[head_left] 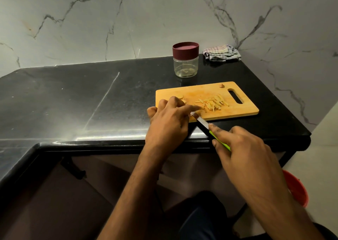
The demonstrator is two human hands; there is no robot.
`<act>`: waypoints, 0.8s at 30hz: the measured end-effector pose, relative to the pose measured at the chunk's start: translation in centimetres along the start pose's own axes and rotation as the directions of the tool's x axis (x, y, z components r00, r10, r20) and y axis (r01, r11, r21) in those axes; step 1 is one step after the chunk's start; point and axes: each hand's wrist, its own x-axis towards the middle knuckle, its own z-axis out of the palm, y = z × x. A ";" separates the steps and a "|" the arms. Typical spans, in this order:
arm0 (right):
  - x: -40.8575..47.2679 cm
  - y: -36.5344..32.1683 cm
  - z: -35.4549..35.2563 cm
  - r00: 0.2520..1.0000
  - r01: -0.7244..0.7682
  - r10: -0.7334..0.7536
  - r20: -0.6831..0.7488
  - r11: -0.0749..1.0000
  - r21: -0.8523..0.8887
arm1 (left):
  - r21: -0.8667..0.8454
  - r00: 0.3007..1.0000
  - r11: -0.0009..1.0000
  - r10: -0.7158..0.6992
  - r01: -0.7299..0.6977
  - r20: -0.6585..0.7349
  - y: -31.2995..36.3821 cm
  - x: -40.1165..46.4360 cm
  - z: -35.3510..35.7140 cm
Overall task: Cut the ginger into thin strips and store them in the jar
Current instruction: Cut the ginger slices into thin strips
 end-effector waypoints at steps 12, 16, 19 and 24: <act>-0.1 -0.2 0.0 0.996 0.055 -0.041 -0.074 0.979 0.198 | -0.267 0.977 0.957 -0.155 0.112 -0.146 -0.4 -0.2 0.0; -0.3 -0.6 -0.2 0.997 0.056 -0.044 -0.066 0.980 0.190 | -0.247 0.979 0.961 -0.157 0.121 -0.130 -0.5 0.0 -0.1; -0.6 -0.9 -0.3 0.997 0.060 -0.050 -0.059 0.982 0.180 | -0.254 0.980 0.959 -0.158 0.123 -0.122 -0.5 0.0 -0.1; -0.3 -1.4 0.1 0.998 0.051 -0.041 -0.055 0.980 0.194 | -0.257 0.982 0.959 -0.150 0.117 -0.115 -0.7 0.2 -0.1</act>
